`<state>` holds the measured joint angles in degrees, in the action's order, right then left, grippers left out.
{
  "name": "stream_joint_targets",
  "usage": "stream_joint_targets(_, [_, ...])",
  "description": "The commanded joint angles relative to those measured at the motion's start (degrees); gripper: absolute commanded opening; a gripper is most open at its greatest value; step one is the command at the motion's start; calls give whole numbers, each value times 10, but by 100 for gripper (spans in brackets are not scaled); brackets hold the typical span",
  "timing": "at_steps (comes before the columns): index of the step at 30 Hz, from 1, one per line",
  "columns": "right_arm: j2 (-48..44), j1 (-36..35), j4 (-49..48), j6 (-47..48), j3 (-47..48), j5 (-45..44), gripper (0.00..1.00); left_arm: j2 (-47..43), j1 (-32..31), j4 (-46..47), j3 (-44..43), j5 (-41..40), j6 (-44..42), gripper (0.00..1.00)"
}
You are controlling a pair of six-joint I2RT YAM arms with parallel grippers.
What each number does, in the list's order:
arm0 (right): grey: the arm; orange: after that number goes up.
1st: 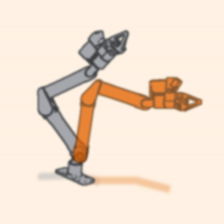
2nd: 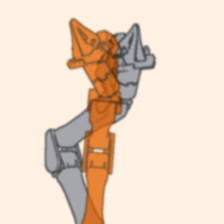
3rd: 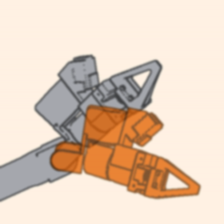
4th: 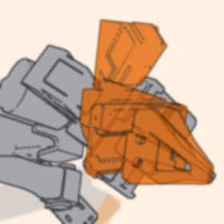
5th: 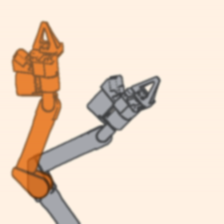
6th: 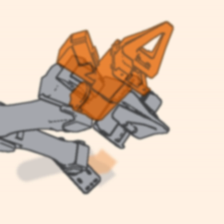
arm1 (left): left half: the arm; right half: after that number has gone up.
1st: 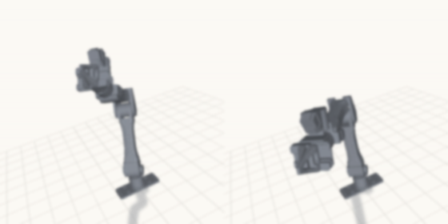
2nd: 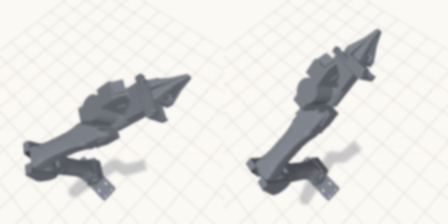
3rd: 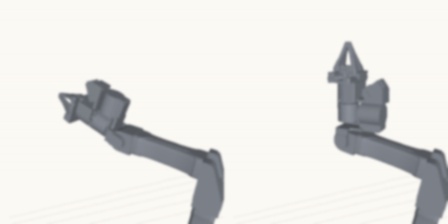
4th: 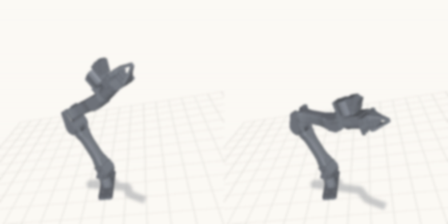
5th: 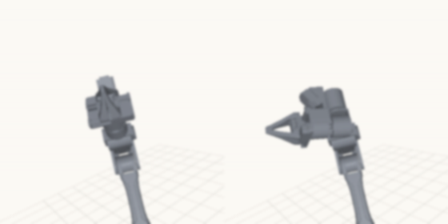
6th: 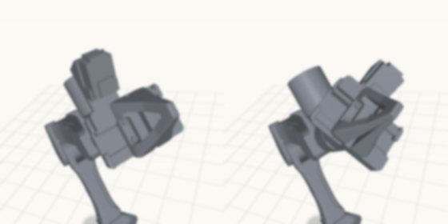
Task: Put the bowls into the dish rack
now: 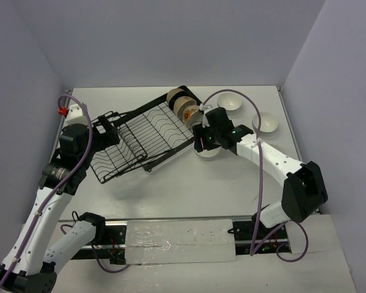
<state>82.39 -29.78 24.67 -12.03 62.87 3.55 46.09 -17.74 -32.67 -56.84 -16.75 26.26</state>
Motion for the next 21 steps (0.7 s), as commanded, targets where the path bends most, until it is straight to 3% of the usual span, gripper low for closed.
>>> stream_joint_targets(1, [15, -26, 72, 25, 14, -32, 66, 1, -3, 27, 1, 17, 13, 99])
stream_joint_targets(12, [134, -61, 42, 71, 47, -76, 61, -29, -3, -1, 8, 8, 19, 99])
stream_joint_targets(21, [168, -70, 42, 103, 65, -75, 44, -35, -3, -13, 6, 0, 14, 99])
